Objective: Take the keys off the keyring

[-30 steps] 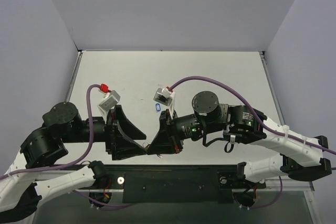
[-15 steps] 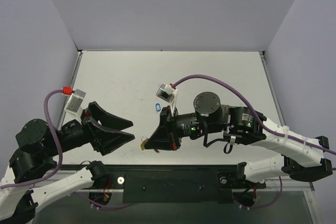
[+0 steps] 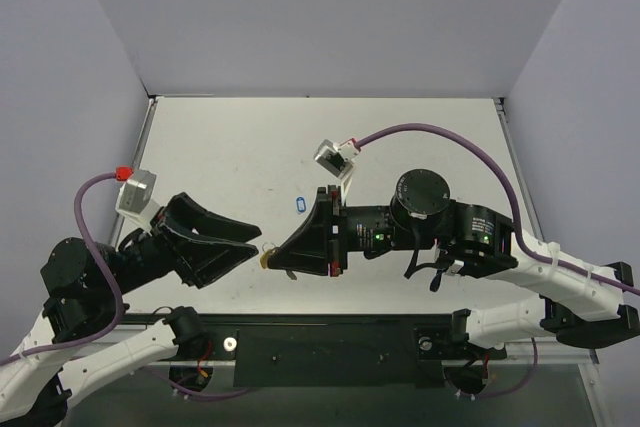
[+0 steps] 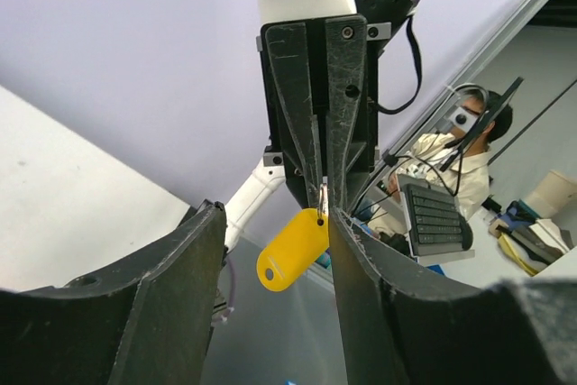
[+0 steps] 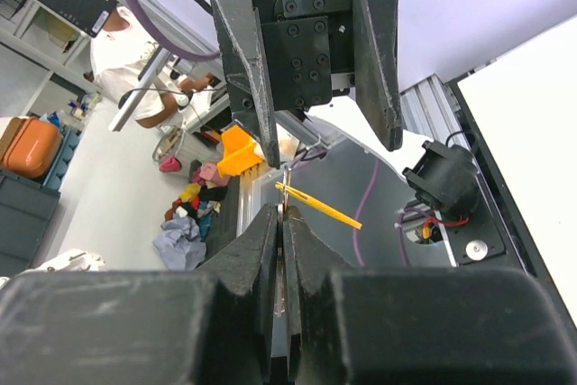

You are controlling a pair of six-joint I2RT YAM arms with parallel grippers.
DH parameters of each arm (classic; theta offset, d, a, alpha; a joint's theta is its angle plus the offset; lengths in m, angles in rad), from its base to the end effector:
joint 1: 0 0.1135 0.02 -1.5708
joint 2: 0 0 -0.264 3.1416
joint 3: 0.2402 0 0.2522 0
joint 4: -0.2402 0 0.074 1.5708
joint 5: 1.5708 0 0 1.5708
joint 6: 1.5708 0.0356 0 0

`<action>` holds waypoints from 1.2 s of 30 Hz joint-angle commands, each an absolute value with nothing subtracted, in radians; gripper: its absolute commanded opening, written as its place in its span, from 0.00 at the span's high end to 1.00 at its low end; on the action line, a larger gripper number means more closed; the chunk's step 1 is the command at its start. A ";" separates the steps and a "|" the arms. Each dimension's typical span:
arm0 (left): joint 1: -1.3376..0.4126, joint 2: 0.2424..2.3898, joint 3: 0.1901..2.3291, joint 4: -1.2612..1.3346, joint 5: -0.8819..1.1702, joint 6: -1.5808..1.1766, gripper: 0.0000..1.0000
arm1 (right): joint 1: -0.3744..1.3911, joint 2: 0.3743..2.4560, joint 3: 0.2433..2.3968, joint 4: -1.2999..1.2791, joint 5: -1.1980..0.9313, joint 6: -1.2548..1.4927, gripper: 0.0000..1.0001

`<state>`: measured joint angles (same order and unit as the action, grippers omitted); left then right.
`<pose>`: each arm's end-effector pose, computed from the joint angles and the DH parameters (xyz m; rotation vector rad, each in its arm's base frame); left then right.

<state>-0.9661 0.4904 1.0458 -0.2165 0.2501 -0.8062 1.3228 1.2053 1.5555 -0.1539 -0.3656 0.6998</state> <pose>0.0302 -0.0593 0.4540 0.3631 1.3887 -1.6591 0.0467 0.2361 0.5214 -0.8601 1.4578 1.8672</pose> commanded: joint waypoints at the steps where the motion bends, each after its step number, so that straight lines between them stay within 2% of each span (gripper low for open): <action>1: -0.968 0.486 1.026 -0.039 0.275 -0.851 0.42 | 1.322 1.184 1.559 -0.051 -0.350 0.718 1.00; 16: -0.968 0.514 1.019 0.035 0.318 -0.867 0.48 | 1.322 1.196 1.554 -0.017 -0.344 0.745 1.00; 20: -0.968 0.532 1.023 0.025 0.324 -0.864 0.53 | 1.322 1.198 1.549 -0.009 -0.344 0.749 1.00; 22: -0.968 0.535 1.026 0.014 0.310 -0.862 0.62 | 1.322 1.197 1.549 -0.011 -0.344 0.749 1.00; 23: -0.968 0.537 1.026 0.005 0.304 -0.858 0.75 | 1.322 1.197 1.546 -0.011 -0.344 0.749 1.00; 25: -0.968 0.541 1.031 0.003 0.298 -0.854 0.81 | 1.322 1.195 1.543 -0.011 -0.341 0.749 1.00; 29: -0.968 0.557 1.038 0.002 0.313 -0.854 0.83 | 1.322 1.189 1.534 -0.011 -0.337 0.746 1.00; 30: -0.966 0.560 1.042 0.002 0.322 -0.853 0.94 | 1.322 1.189 1.532 -0.014 -0.337 0.744 1.00; 31: -0.966 0.563 1.048 0.002 0.325 -0.851 1.00 | 1.322 1.189 1.531 -0.014 -0.336 0.744 1.00; 36: -0.966 0.569 1.061 -0.052 0.356 -0.841 1.00 | 1.319 1.184 1.525 -0.029 -0.328 0.732 1.00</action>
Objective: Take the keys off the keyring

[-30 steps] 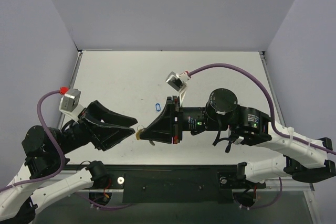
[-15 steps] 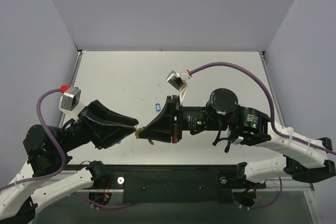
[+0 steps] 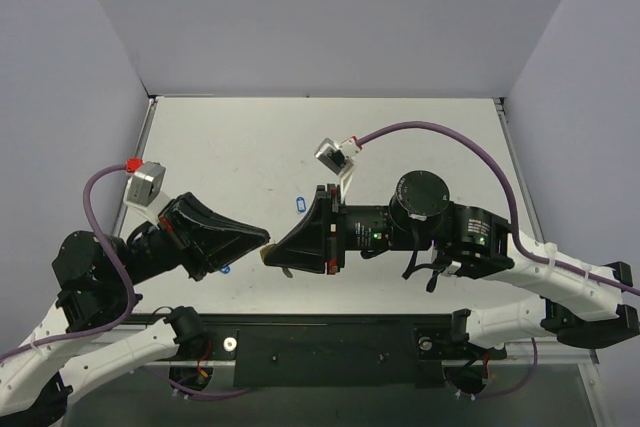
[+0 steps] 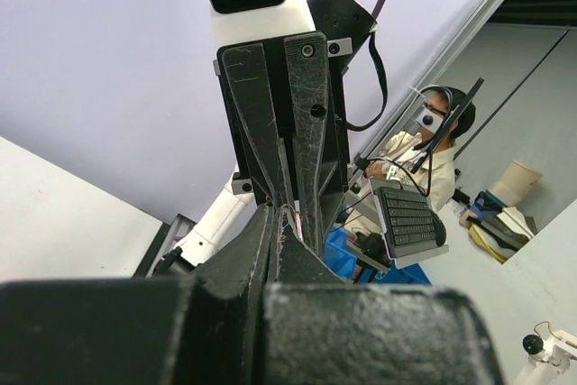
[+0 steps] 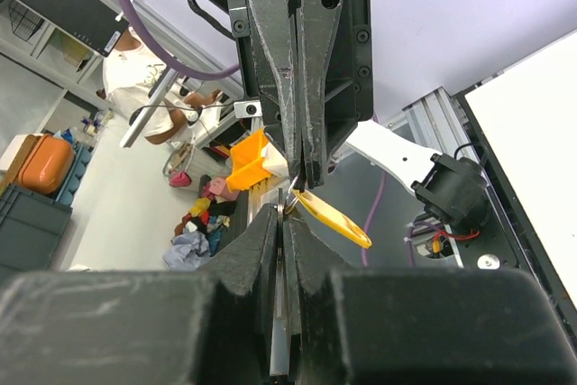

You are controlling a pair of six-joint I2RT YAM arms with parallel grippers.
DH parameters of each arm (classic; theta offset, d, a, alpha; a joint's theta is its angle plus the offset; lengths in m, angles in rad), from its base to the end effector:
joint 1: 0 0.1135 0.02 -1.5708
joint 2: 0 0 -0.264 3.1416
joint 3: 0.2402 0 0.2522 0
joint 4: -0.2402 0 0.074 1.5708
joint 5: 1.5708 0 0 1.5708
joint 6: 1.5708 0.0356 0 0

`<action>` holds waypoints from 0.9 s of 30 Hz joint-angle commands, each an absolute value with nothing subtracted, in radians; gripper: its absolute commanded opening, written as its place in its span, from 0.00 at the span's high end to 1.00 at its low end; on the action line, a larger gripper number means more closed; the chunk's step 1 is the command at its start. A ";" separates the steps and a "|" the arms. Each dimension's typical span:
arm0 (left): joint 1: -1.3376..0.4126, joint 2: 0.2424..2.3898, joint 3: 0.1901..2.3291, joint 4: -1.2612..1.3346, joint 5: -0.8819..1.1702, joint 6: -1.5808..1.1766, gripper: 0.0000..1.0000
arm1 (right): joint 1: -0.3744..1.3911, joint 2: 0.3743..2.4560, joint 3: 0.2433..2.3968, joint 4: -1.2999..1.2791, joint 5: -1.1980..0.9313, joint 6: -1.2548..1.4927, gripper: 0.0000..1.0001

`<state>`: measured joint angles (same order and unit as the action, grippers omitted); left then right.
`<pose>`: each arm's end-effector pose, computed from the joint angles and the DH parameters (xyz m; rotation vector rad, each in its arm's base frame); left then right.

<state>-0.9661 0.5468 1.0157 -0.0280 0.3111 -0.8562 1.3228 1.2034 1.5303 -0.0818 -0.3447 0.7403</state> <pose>0.0385 -0.0749 0.4610 0.3956 1.2904 -1.7593 0.0478 0.2377 0.5214 -0.8025 1.4326 1.9049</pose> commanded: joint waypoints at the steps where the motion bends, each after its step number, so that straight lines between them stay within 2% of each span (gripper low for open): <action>1: -0.968 0.572 1.071 -0.064 0.365 -0.835 1.00 | 1.321 1.180 1.522 -0.031 -0.331 0.732 1.00; 12: -0.966 0.623 1.150 -0.233 0.459 -0.778 1.00 | 1.316 1.175 1.519 -0.072 -0.324 0.709 1.00; 27: -0.966 0.687 1.227 -0.316 0.578 -0.742 1.00 | 1.316 1.169 1.523 -0.115 -0.314 0.695 1.00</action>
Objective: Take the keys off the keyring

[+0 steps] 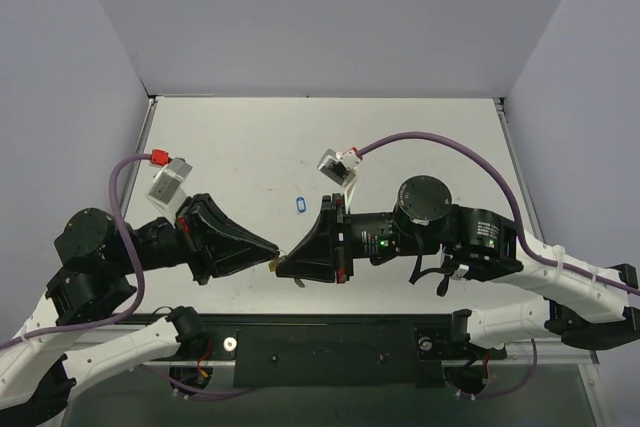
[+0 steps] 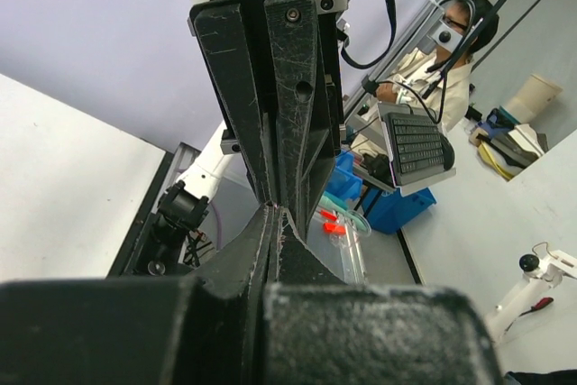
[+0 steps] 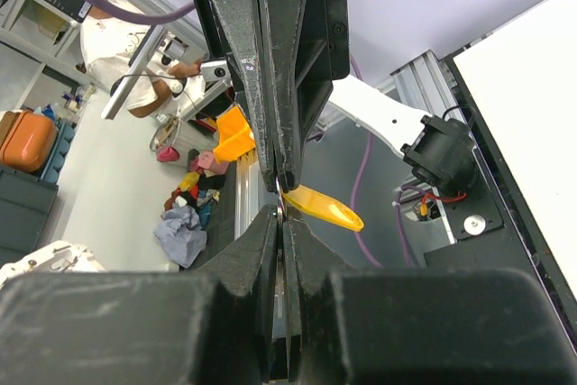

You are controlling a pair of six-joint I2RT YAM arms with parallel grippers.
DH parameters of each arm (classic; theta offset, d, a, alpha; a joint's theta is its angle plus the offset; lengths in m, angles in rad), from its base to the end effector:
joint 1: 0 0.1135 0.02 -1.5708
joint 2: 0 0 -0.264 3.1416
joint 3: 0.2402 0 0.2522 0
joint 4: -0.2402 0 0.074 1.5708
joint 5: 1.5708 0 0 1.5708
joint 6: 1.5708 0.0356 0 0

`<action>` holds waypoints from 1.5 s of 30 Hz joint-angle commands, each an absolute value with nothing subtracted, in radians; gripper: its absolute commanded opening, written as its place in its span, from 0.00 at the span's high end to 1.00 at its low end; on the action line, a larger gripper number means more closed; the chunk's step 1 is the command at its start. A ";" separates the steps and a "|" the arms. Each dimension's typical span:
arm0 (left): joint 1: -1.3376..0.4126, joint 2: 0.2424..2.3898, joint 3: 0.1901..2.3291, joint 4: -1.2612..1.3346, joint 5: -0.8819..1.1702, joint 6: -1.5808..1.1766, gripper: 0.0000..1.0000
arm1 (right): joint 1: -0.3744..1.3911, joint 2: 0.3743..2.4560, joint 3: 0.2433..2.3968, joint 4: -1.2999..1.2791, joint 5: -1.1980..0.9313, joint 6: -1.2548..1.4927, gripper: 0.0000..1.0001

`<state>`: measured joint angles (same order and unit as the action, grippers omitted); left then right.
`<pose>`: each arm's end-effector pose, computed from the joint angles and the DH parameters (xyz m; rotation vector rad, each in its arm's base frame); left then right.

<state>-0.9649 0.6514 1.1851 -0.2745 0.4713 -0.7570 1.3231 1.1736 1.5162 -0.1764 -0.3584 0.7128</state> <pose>0.0395 -0.0853 0.4769 0.6229 1.4472 -1.7180 0.0453 0.2302 0.5135 -0.8529 1.5035 1.8606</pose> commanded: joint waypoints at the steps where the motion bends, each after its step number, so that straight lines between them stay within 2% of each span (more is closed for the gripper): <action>1: -0.968 0.690 1.233 -0.322 0.586 -0.742 1.00 | 1.315 1.167 1.523 -0.120 -0.313 0.693 1.00; 21: -0.968 0.752 1.307 -0.445 0.658 -0.709 1.00 | 1.312 1.180 1.537 -0.167 -0.314 0.673 1.00; 26: -0.968 0.761 1.335 -0.500 0.602 -0.686 1.00 | 1.312 1.181 1.534 -0.170 -0.313 0.673 1.00; 27: -0.968 0.758 1.338 -0.500 0.592 -0.686 0.98 | 1.313 1.178 1.534 -0.169 -0.313 0.672 1.00; 32: -0.968 0.743 1.333 -0.482 0.526 -0.689 0.54 | 1.312 1.180 1.534 -0.169 -0.311 0.673 1.00; 35: -0.968 0.733 1.332 -0.466 0.499 -0.690 0.39 | 1.312 1.174 1.532 -0.169 -0.310 0.675 1.00; 36: -0.968 0.727 1.331 -0.463 0.489 -0.692 0.37 | 1.313 1.173 1.531 -0.167 -0.308 0.673 1.00; 37: -0.968 0.723 1.331 -0.462 0.485 -0.693 0.27 | 1.313 1.172 1.531 -0.169 -0.308 0.675 1.00; 45: -0.968 0.647 1.264 -0.395 0.313 -0.709 0.22 | 1.313 1.173 1.528 -0.163 -0.302 0.676 1.00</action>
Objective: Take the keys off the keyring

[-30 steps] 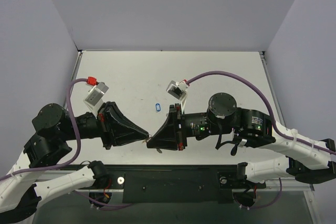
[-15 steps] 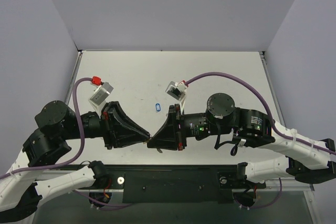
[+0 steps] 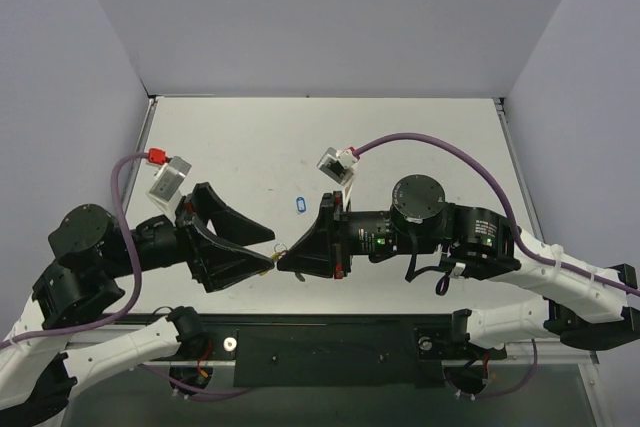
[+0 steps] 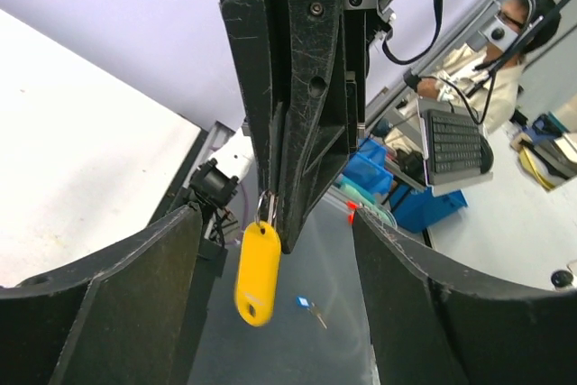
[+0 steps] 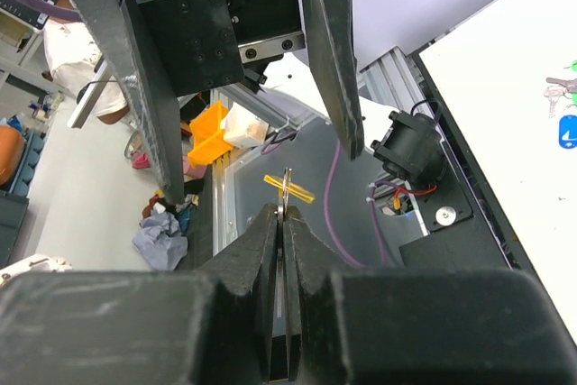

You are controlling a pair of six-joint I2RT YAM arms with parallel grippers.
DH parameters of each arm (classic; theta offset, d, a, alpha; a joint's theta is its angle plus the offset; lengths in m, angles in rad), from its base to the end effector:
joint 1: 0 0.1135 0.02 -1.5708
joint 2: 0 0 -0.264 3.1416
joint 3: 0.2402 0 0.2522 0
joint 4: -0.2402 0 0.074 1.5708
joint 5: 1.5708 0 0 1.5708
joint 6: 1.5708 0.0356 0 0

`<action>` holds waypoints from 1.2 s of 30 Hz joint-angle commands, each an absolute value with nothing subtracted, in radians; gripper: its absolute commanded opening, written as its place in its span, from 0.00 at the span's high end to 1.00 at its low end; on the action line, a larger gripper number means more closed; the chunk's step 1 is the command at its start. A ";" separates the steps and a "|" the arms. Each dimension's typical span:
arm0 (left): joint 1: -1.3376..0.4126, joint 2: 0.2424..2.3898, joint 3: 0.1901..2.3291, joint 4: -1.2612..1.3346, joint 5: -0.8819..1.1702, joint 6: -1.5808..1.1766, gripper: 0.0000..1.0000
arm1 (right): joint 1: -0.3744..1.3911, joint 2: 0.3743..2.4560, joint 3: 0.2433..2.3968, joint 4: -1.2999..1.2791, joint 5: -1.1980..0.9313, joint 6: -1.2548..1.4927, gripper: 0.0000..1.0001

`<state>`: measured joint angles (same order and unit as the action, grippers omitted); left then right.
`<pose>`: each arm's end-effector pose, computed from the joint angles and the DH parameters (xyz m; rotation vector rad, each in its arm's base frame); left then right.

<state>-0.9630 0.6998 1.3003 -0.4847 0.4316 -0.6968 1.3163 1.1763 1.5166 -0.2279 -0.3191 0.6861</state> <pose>0.0402 -0.0839 0.4837 0.6227 1.5844 -1.6144 0.0487 0.2317 0.5076 -0.8368 1.5566 1.7903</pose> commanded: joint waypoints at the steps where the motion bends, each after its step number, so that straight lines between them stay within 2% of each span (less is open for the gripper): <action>1: -0.968 0.620 1.226 -0.341 0.307 -0.727 0.23 | 1.313 1.170 1.528 -0.163 -0.301 0.675 1.00; 2: -0.968 0.592 1.206 -0.309 0.307 -0.735 0.28 | 1.312 1.172 1.526 -0.161 -0.296 0.676 1.00; 4: -0.968 0.571 1.160 -0.232 0.316 -0.761 0.32 | 1.313 1.167 1.525 -0.152 -0.291 0.676 1.00; 9: -0.968 0.539 1.098 -0.157 0.275 -0.782 0.34 | 1.312 1.161 1.511 -0.114 -0.278 0.681 1.00; 14: -0.968 0.460 0.987 -0.051 0.124 -0.819 0.36 | 1.287 1.122 1.418 -0.019 -0.239 0.683 1.00; 19: -0.968 0.443 0.943 -0.029 0.066 -0.824 0.39 | 1.129 1.072 1.264 0.109 -0.325 0.756 1.00; 23: -0.968 0.511 1.006 -0.190 0.022 -0.793 0.45 | 0.958 1.063 1.198 0.133 -0.464 0.765 1.00; 26: -0.966 0.598 1.086 -0.302 0.009 -0.743 0.45 | 0.849 1.094 1.151 0.188 -0.602 0.801 1.00; 28: -0.966 0.624 1.095 -0.302 -0.021 -0.717 0.40 | 0.775 1.121 1.093 0.337 -0.754 0.915 1.00; 31: -0.966 0.661 1.101 -0.267 -0.064 -0.686 0.33 | 0.698 1.189 1.029 0.805 -0.944 1.174 1.00; 34: -0.965 0.713 1.127 -0.233 -0.084 -0.669 0.26 | 0.681 1.262 1.014 1.076 -0.997 1.433 1.00; 36: -0.965 0.739 1.144 -0.226 -0.124 -0.670 0.26 | 0.680 1.287 1.009 1.225 -1.014 1.539 1.00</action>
